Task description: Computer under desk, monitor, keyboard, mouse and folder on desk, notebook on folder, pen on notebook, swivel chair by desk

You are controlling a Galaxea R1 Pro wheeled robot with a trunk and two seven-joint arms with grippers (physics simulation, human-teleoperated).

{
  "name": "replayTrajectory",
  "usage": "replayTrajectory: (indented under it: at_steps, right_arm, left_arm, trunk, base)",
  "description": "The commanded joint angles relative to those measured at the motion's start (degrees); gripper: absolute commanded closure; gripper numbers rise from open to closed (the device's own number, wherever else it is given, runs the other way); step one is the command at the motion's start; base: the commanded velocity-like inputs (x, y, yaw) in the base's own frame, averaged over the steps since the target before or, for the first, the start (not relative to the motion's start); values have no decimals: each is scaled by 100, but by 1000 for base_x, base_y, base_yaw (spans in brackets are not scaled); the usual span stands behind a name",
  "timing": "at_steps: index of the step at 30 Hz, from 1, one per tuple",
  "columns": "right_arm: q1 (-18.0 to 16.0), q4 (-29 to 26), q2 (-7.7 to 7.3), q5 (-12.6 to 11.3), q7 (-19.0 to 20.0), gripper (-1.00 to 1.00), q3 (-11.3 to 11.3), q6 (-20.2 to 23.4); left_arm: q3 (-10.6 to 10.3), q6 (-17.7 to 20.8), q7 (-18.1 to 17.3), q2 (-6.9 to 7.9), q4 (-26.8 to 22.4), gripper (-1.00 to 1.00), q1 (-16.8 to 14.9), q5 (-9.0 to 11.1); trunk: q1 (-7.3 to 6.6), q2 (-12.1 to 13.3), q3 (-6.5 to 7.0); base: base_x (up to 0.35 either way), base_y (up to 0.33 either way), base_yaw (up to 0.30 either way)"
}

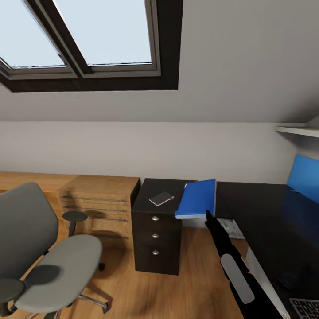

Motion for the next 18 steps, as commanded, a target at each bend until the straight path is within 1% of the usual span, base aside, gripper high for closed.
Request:
replayTrajectory:
  at_steps: [1, 12, 14, 16, 18]
  right_arm:
    - [-8, 39, -9, -44, -35, 100, 27, -44]
    - [-15, 181, -2, -30, -11, 100, 32, -60]
    - [-15, 182, -2, -27, -10, 100, 32, -64]
    - [-15, 183, -2, -25, -5, 100, 35, -81]
    - [-15, 185, -2, -24, -4, 100, 38, -86]
  left_arm:
    - [-52, -5, 45, 3, -7, -100, -1, 17]
    - [-60, 23, 45, 0, -7, -100, -1, 12]
    - [-63, 32, 44, -22, -7, -100, -1, 9]
    - [-70, 40, 44, -84, -7, -100, -1, 7]
    - [-72, 42, 44, -111, -7, -100, -1, 9]
  trunk:
    - [-23, 37, 9]
    - [-264, 478, 182]
    - [-308, 558, 213]
    - [-352, 638, 245]
    - [-396, 719, 276]
  base:
    - [0, 0, -273]
    - [0, 0, -273]
    - [0, 0, -273]
    - [0, 0, -273]
    - [0, 0, -273]
